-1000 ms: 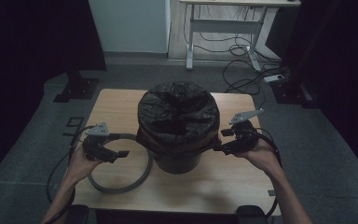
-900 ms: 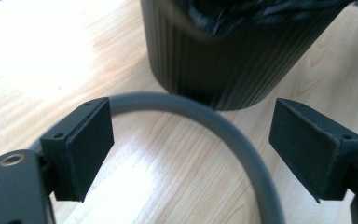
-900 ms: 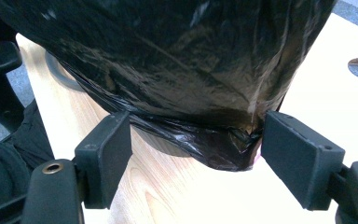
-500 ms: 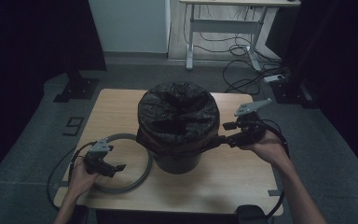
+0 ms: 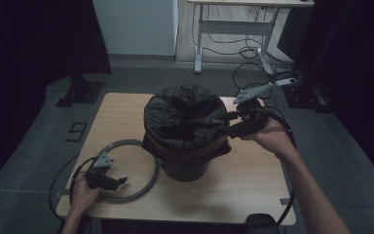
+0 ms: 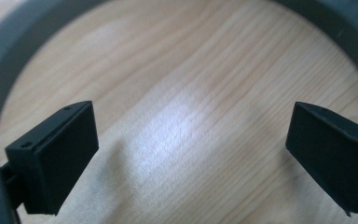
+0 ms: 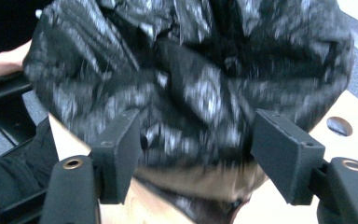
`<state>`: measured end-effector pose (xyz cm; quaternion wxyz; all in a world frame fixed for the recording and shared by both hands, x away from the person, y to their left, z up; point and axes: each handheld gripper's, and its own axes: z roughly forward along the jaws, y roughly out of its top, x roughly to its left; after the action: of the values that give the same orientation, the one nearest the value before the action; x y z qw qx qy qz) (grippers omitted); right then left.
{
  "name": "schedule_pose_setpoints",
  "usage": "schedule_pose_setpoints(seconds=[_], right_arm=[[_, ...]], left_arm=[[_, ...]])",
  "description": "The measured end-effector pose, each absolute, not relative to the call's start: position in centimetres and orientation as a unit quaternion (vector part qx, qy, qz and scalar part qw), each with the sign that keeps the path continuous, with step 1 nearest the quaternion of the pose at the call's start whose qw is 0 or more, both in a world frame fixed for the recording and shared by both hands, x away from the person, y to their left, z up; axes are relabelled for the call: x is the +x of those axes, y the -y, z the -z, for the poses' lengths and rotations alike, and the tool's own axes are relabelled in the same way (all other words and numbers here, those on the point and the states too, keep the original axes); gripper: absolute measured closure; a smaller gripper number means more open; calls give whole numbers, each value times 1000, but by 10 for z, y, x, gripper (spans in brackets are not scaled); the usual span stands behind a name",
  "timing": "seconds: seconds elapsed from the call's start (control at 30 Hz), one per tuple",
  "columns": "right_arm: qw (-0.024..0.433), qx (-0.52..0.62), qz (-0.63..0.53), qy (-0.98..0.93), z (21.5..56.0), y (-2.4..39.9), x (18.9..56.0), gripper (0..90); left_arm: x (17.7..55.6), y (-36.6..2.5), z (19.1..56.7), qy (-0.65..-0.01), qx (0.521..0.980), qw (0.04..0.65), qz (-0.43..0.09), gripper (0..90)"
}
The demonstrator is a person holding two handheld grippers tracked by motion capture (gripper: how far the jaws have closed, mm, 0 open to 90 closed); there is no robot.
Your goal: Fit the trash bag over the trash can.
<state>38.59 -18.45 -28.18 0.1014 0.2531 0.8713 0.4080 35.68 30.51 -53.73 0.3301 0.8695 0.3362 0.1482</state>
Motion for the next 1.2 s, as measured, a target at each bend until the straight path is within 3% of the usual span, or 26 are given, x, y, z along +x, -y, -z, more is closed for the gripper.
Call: schedule_pose_setpoints(seconds=[0.17, 0.33, 0.87, 1.2], right_arm=[[102, 250, -390, -880, 271, 159, 401, 480], [100, 238, -385, -886, 268, 134, 415, 548], [86, 229, -378, -893, 283, 49, 457, 508], [63, 236, -323, -914, 319, 7, 475, 358]], left_arm=[[359, -305, 545, -338, 876, 319, -131, 0], [360, -309, 547, -346, 870, 328, -126, 0], [359, -309, 547, -351, 868, 328, -128, 0], [359, -310, 547, -351, 868, 327, -128, 0]])
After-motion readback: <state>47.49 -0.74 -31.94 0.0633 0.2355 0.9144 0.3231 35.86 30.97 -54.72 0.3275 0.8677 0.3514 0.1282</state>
